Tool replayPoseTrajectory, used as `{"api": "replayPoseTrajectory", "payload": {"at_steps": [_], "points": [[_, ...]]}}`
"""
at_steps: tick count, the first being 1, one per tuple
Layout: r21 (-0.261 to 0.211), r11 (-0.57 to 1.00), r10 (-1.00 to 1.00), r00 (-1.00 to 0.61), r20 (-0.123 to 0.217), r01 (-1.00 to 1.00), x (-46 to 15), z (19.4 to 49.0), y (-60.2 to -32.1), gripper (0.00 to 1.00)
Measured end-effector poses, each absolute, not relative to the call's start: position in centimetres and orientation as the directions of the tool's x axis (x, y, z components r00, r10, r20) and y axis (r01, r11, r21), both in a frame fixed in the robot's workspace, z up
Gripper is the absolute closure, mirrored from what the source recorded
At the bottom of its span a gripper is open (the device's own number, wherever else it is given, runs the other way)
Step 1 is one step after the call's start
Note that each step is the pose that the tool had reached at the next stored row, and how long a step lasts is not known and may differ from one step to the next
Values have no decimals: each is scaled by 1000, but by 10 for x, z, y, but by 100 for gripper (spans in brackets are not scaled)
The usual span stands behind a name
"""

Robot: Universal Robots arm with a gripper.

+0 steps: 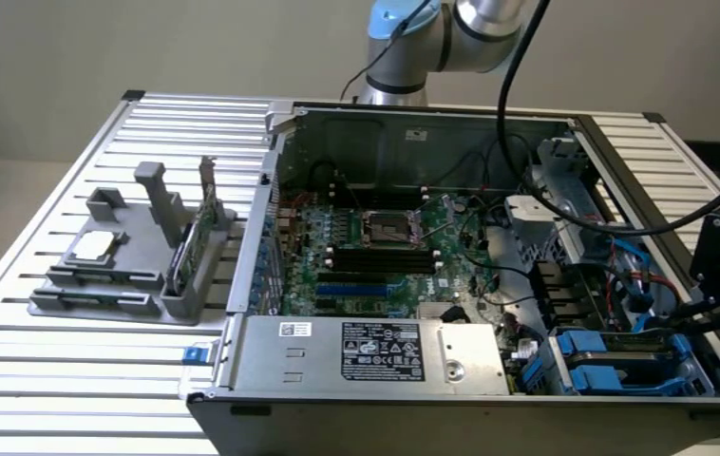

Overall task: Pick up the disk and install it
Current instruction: 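Insert the first disk wire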

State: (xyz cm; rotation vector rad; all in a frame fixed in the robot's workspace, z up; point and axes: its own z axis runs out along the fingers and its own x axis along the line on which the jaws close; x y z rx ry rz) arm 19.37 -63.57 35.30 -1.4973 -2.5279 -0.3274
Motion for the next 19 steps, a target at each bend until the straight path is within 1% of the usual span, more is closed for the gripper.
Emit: {"api": "replayPoseTrajectory", "payload": {"at_steps": [3,4,12,19], "points": [[95,467,838,-474,270,879,193,353,-638,77],[95,467,838,-474,270,879,193,353,-639,71],[113,466,835,-478,274,878,186,349,-640,71],[129,462,826,-479,296,877,185,345,-640,71]]}}
